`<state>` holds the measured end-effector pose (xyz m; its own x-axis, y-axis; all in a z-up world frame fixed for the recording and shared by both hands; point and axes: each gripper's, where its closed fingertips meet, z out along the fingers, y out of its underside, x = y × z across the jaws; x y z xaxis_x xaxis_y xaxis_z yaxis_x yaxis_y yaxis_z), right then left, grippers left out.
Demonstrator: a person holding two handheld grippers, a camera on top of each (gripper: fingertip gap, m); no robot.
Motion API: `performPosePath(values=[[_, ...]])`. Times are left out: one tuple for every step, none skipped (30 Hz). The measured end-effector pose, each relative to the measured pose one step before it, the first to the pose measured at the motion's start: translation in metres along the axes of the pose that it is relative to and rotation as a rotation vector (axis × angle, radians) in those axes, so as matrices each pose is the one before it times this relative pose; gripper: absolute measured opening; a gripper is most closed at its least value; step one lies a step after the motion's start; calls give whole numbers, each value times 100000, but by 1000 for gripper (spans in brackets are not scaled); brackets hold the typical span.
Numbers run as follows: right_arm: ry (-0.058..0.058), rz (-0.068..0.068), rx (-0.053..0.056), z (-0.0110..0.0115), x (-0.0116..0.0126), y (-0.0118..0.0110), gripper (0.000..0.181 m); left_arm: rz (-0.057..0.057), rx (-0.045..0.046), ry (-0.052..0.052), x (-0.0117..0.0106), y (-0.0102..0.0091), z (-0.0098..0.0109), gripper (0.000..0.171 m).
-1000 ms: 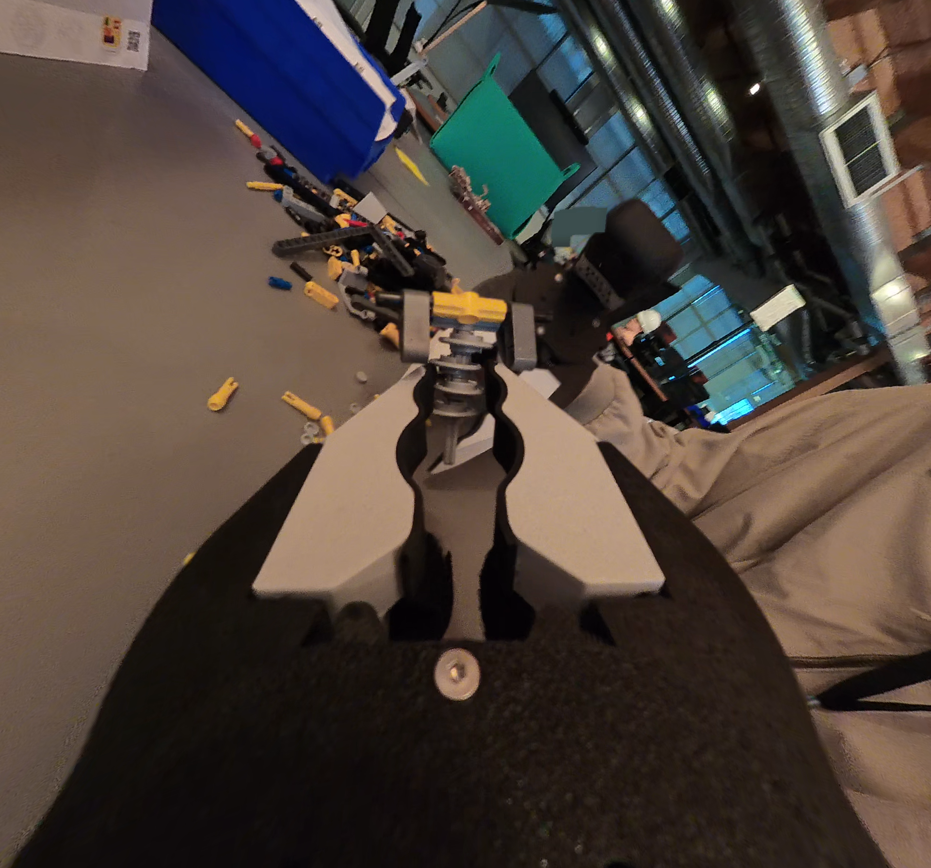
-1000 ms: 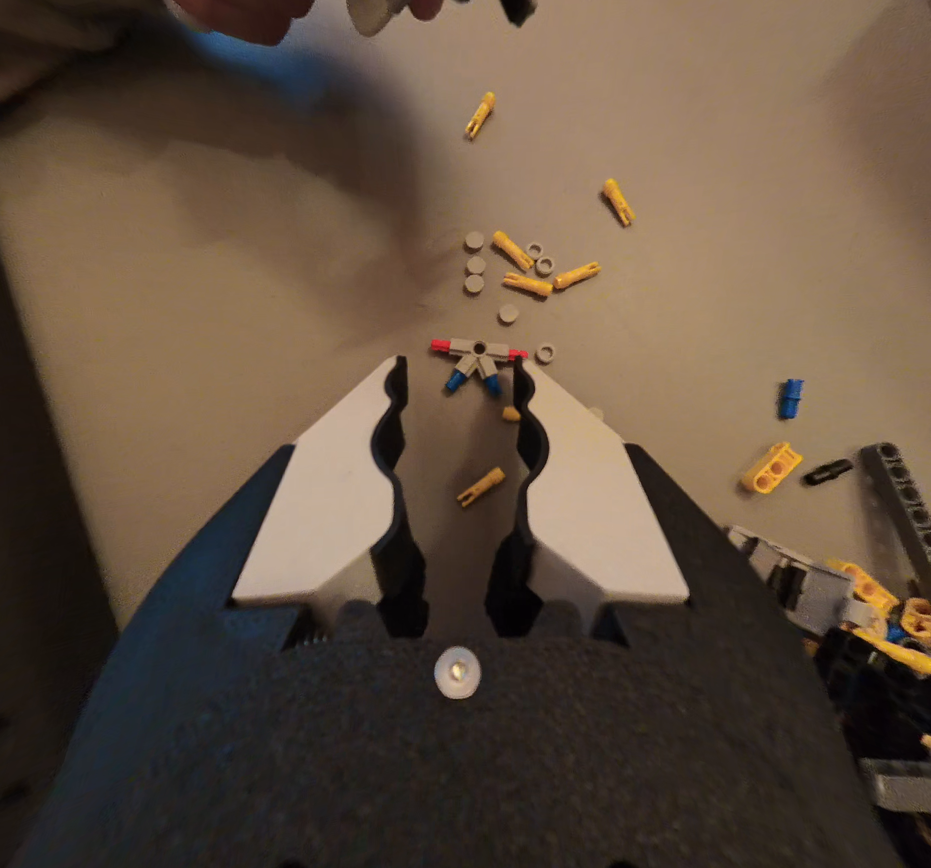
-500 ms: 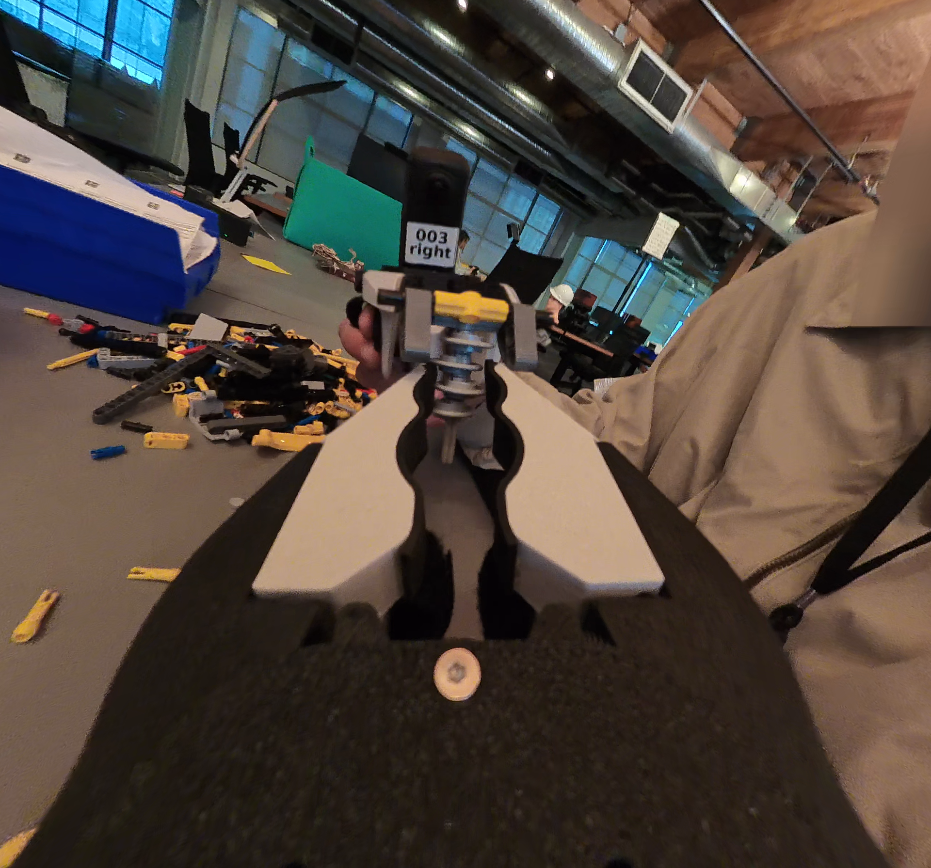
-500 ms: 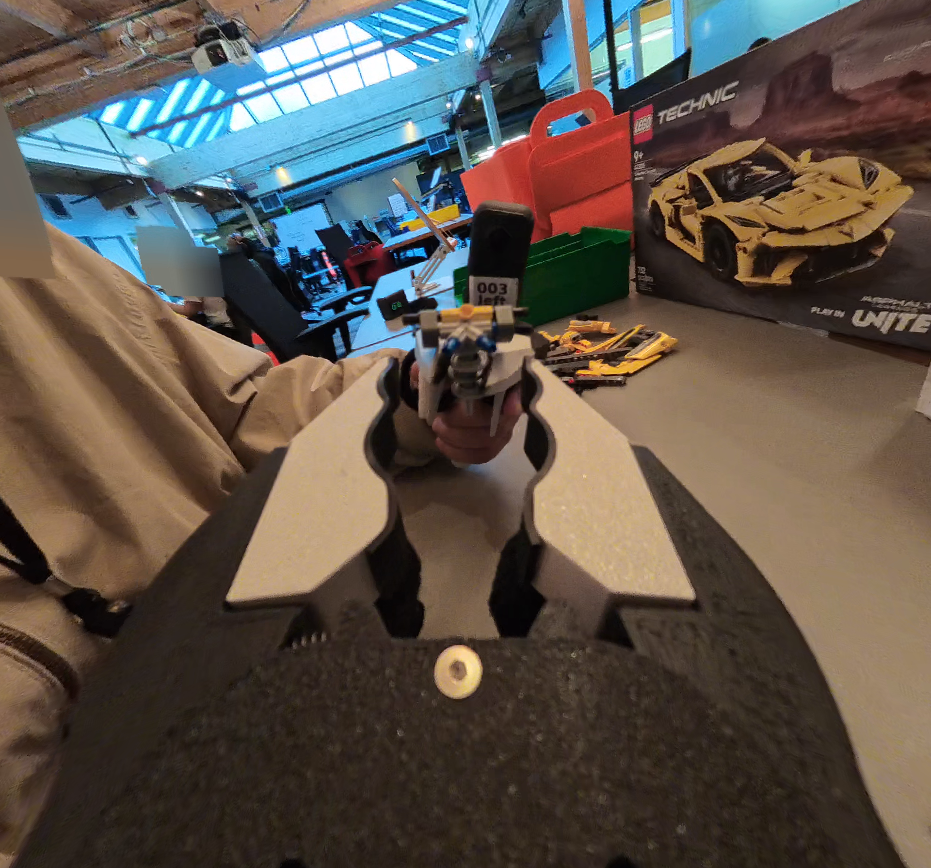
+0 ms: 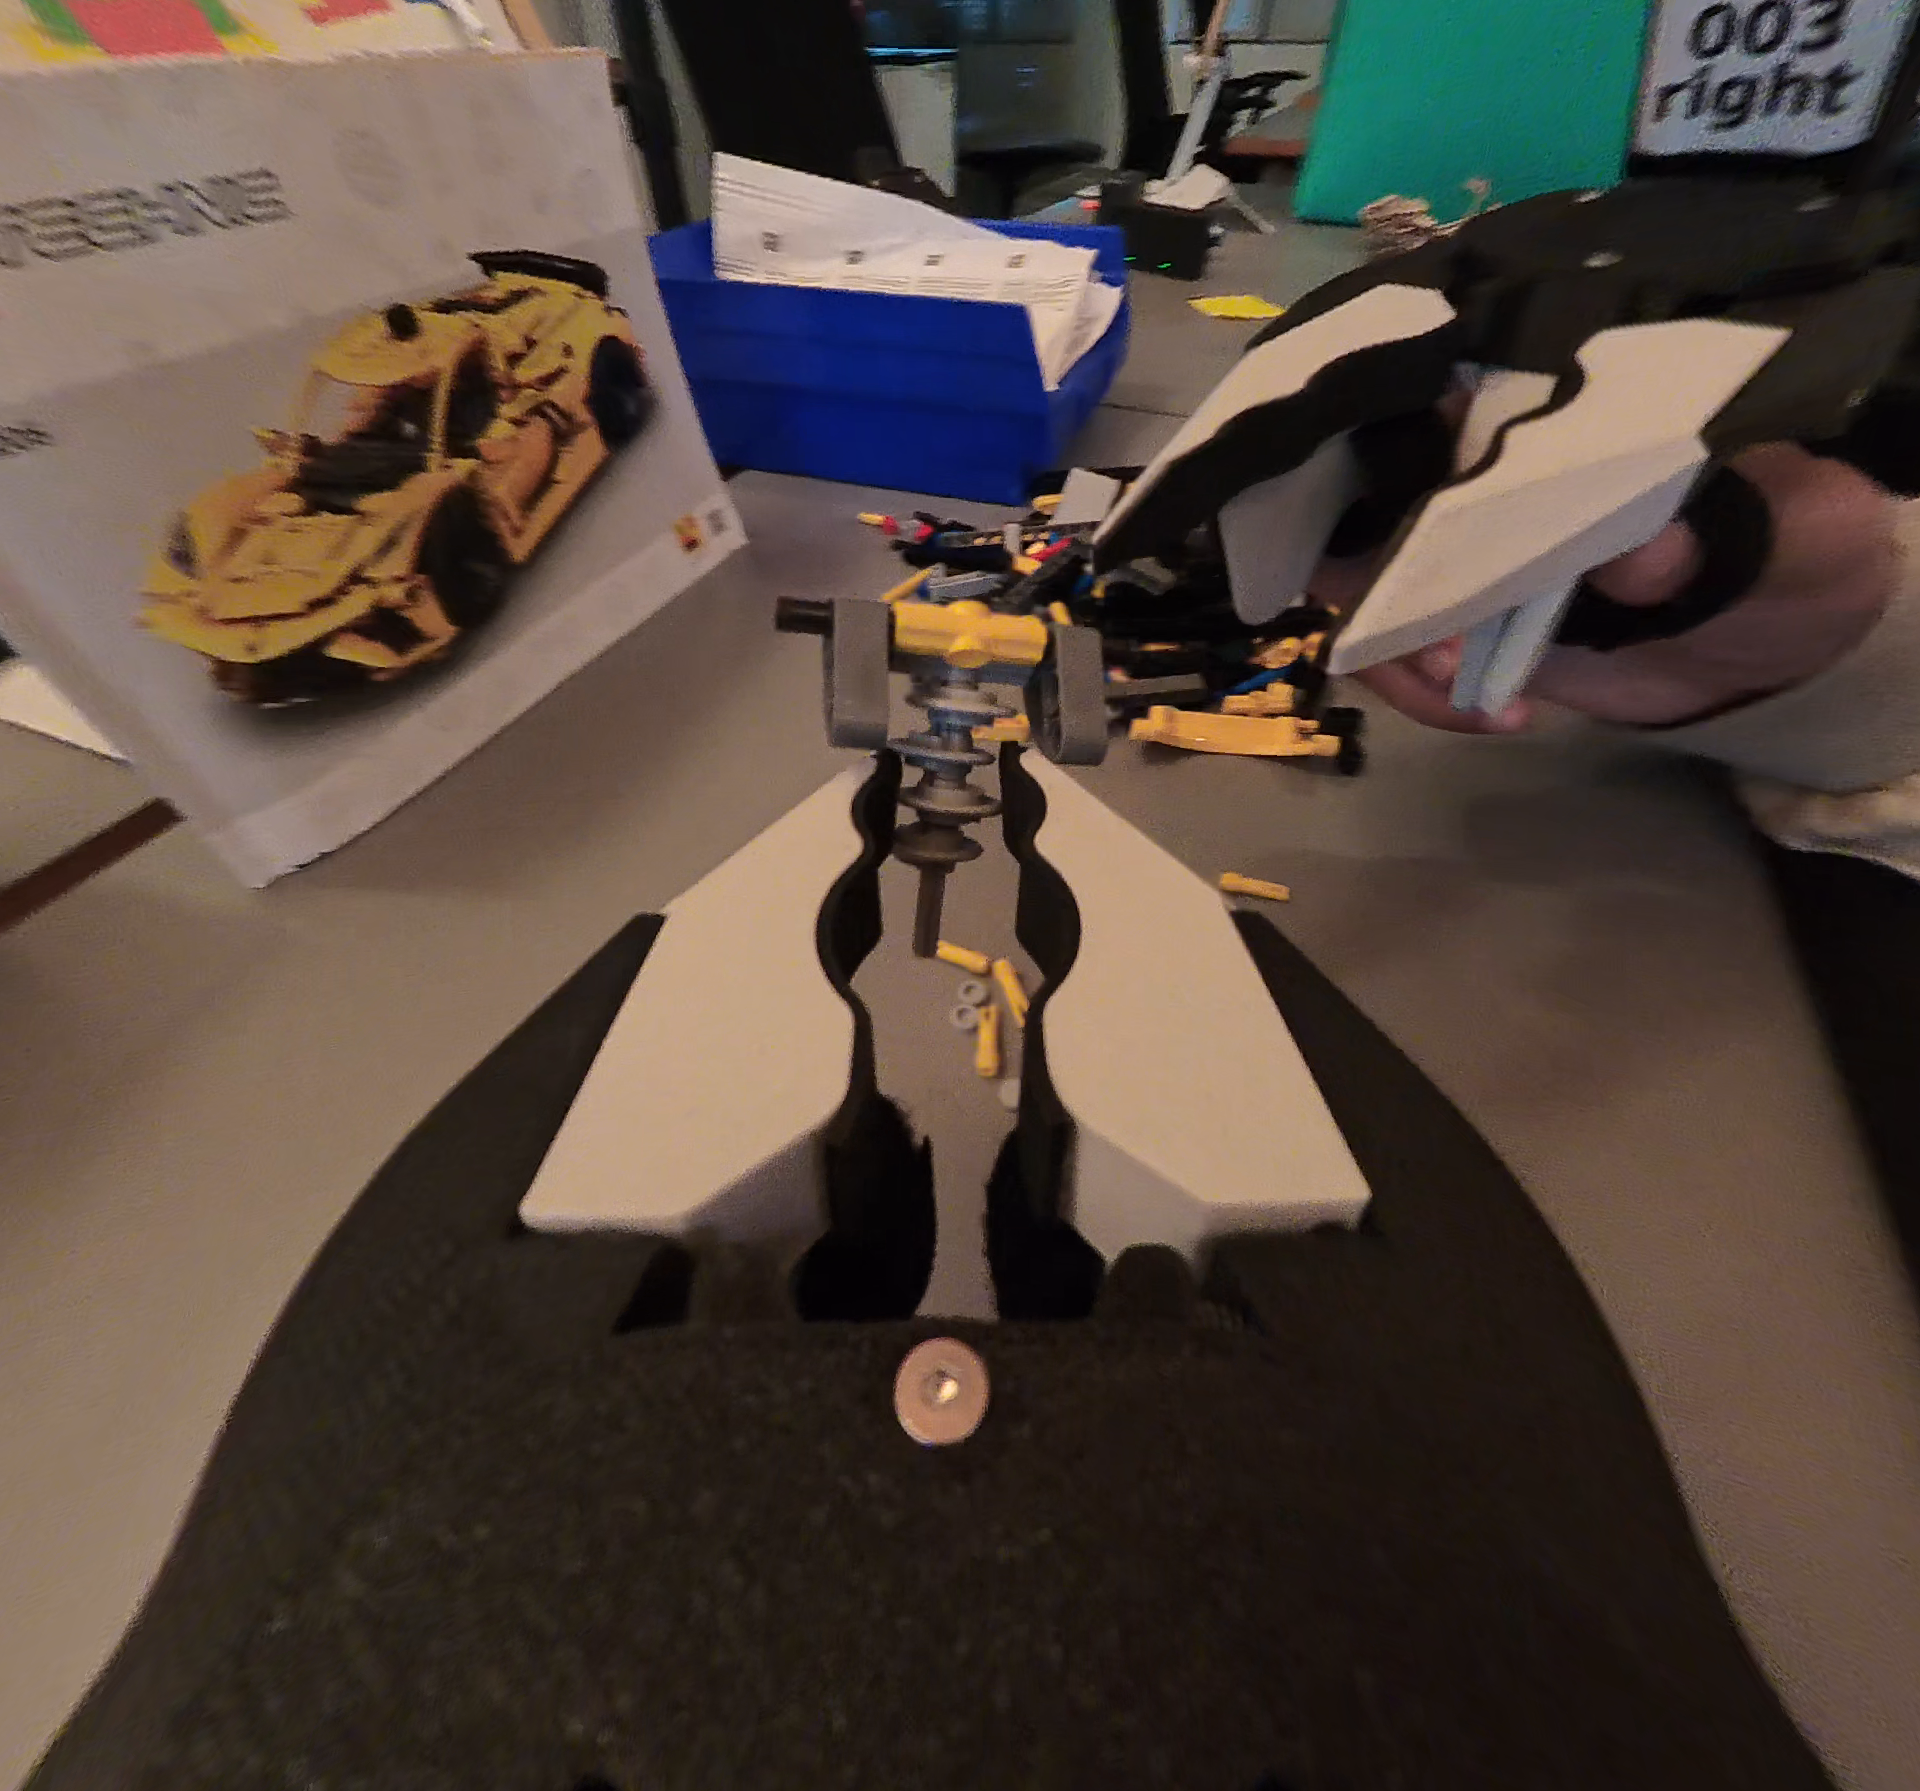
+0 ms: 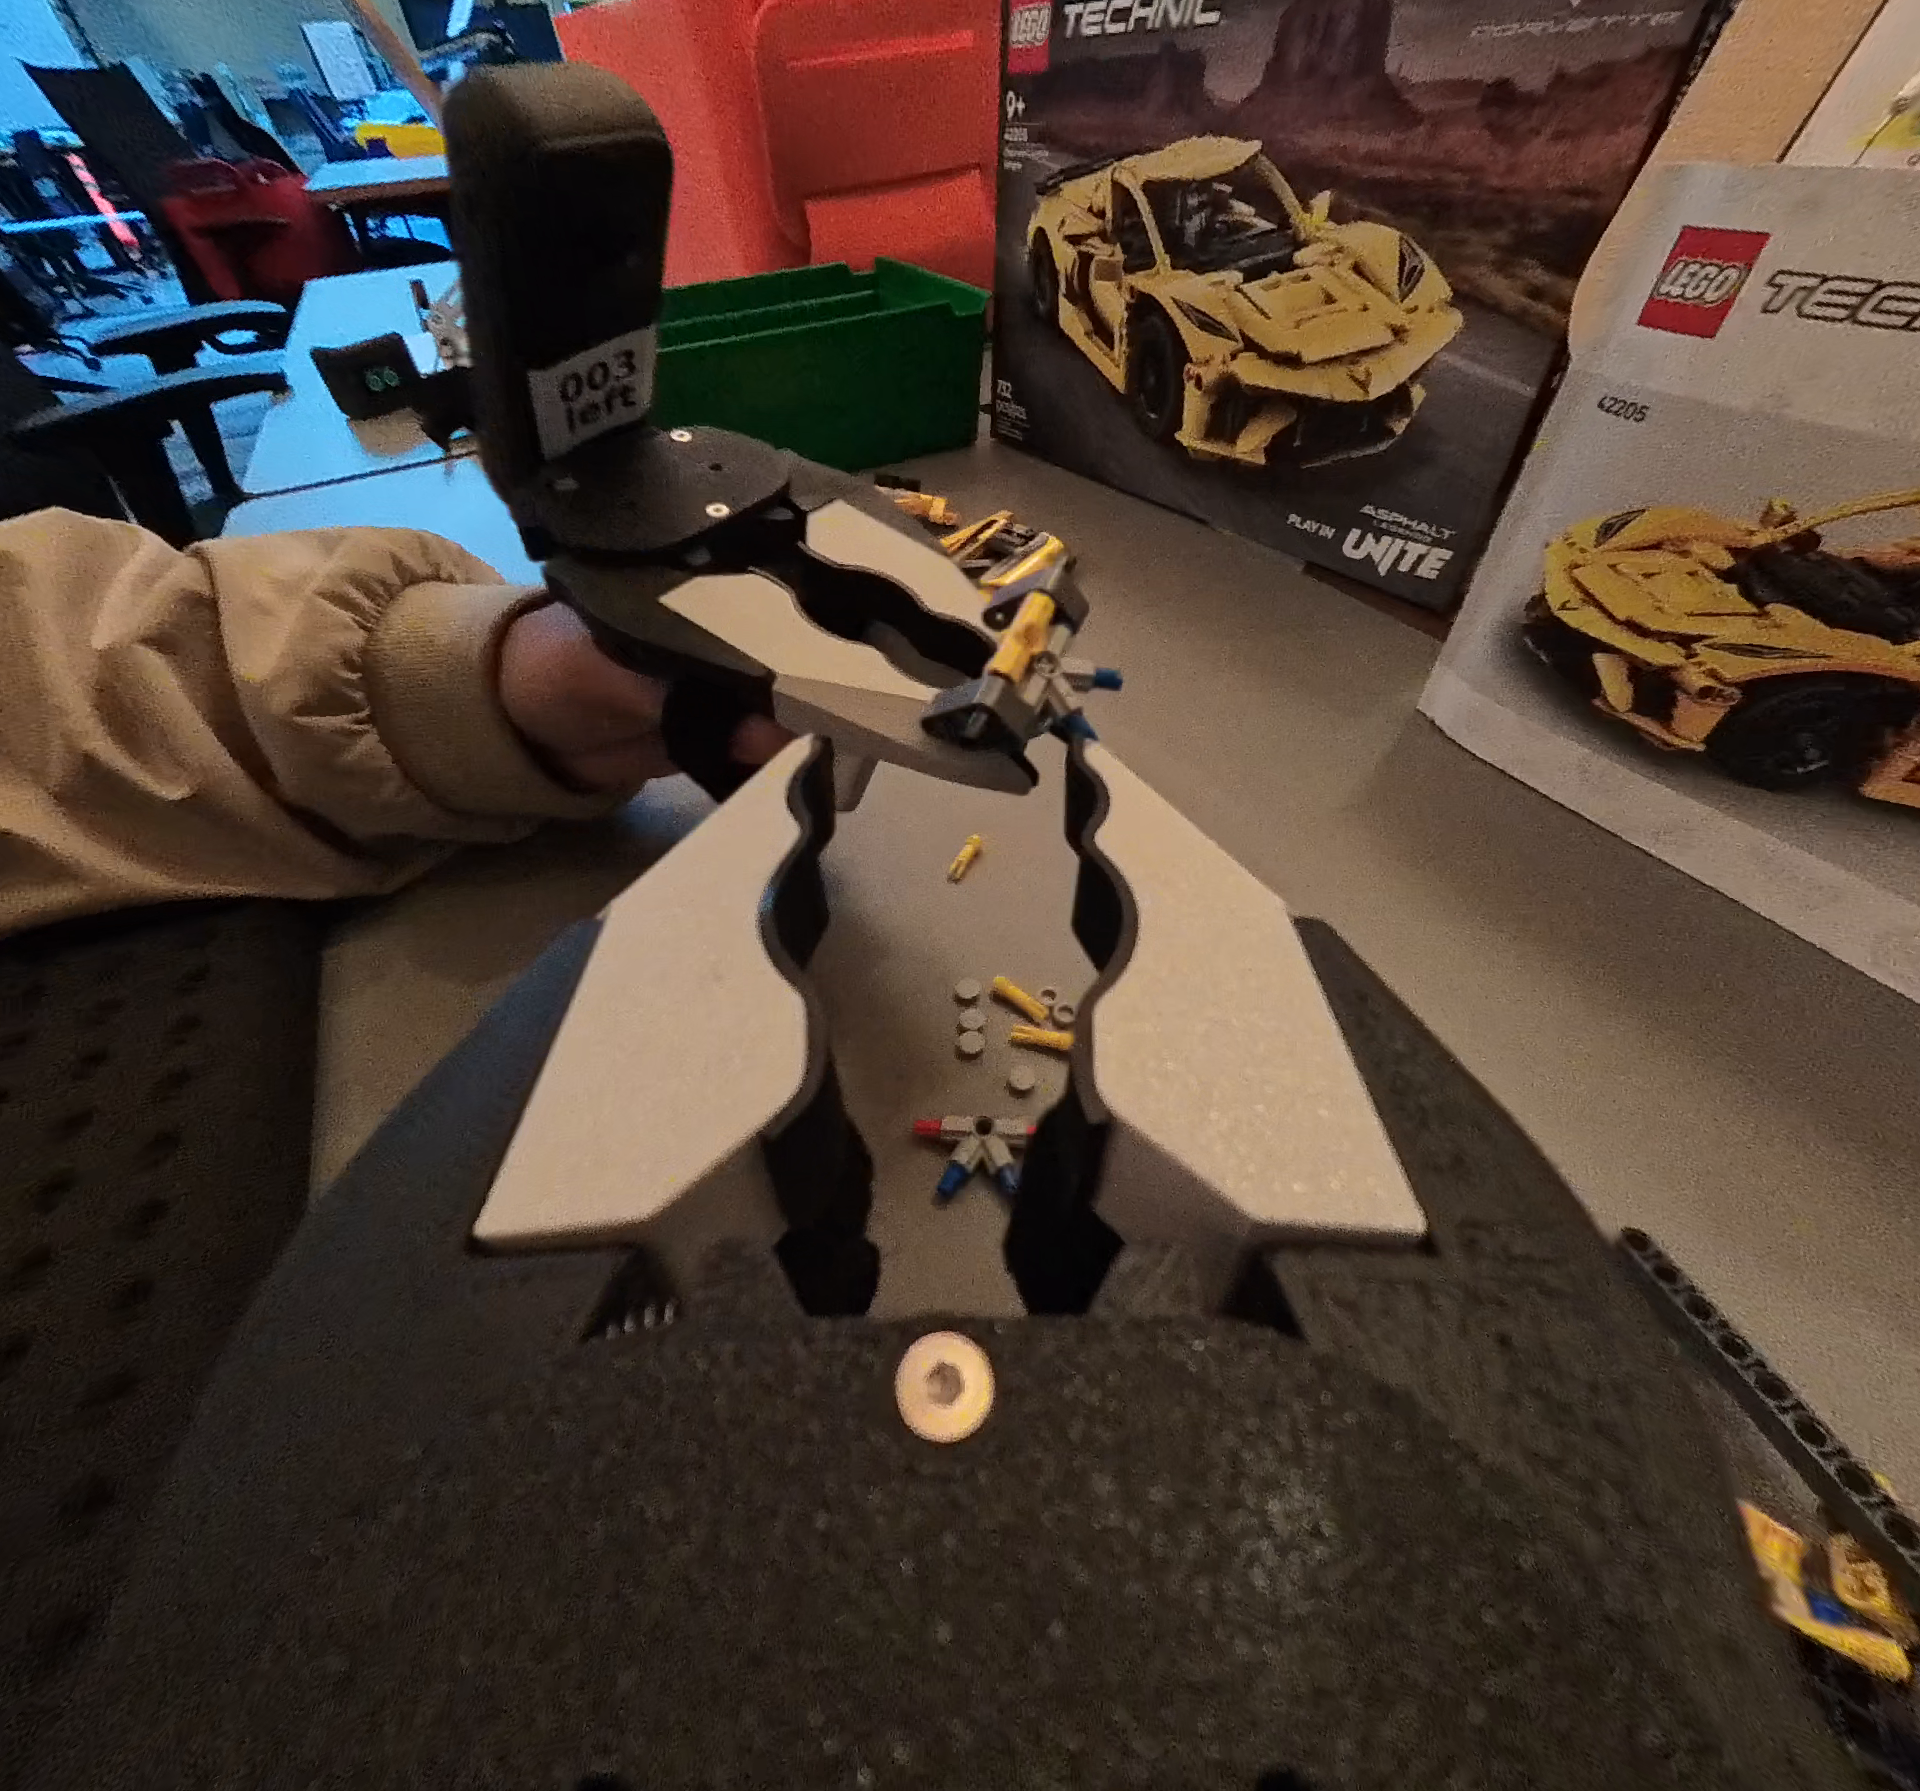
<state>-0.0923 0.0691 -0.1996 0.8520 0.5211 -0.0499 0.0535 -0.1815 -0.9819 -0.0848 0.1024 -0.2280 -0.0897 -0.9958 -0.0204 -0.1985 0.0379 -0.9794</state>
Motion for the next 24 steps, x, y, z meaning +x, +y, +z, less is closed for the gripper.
performPosePath(values=[[2158,-730,-1486,215,150,237,43,2730,-803,-1413,27,104,111,19],[2447,-375,-809,230,256,160,43,2873,-1040,-618,179,155,131,19],[1891,-8,-730,215,144,161,43,2390,-331,-1028,123,48,115,19],[-341,-332,-167,158,-175,52,43,1071,437,202,272,-54,119,19],[42,-999,-111,44,-120,-22,43,-805,-140,2079,460,22,140,19],[933,-1599,-464,10,-24,16,43,-1835,-753,934,244,92,137,19],[1622,-1762,-1133,36,77,127,41,-1344,-499,-812,-43,65,126,19],[417,-1343,-1486,87,-42,196,39,-286,-506,-402,33,54,101,19],[1179,-646,-1903,66,108,260,36,490,-113,-512,37,-21,58,19],[1783,-722,-1525,43,182,215,34,709,743,-1259,-74,-127,7,19],[817,-526,-350,56,41,60,34,265,635,-365,49,-123,15,19],[88,337,211,73,-17,-37,34,-197,129,7,90,-54,48,19],[236,1117,-479,94,-24,73,33,-212,318,-1253,-83,-72,21,19],[1019,1069,-1114,158,92,150,29,-330,213,-1142,-70,-53,44,19],[2842,37,-274,-10,302,-23,24,-1049,-63,-57,43,-2,54,19],[1824,-1410,87,1,79,-124,24,-1732,893,114,-3,-139,-19,19],[1309,-1437,1242,54,-16,-253,24,-1764,1131,280,-25,-162,-53,19],[848,-1388,506,16,-25,-90,24,-1406,245,518,-57,-17,-30,19],[959,-672,-552,46,49,79,24,-1122,175,-185,-155,-16,-56,19],[1165,-660,-557,7,109,114,24,-1150,716,-760,-193,-114,-72,19],[397,73,80,-7,88,40,24,-962,563,-230,-63,-102,-49,19],[-626,1462,179,-25,25,13,24,-225,125,1,16,-35,-5,19],[-1056,2129,44,-21,-20,-34,24,625,112,-153,35,-4,2,19],[-1014,1298,-422,-41,50,13,24,857,365,10,62,-55,-13,19]])
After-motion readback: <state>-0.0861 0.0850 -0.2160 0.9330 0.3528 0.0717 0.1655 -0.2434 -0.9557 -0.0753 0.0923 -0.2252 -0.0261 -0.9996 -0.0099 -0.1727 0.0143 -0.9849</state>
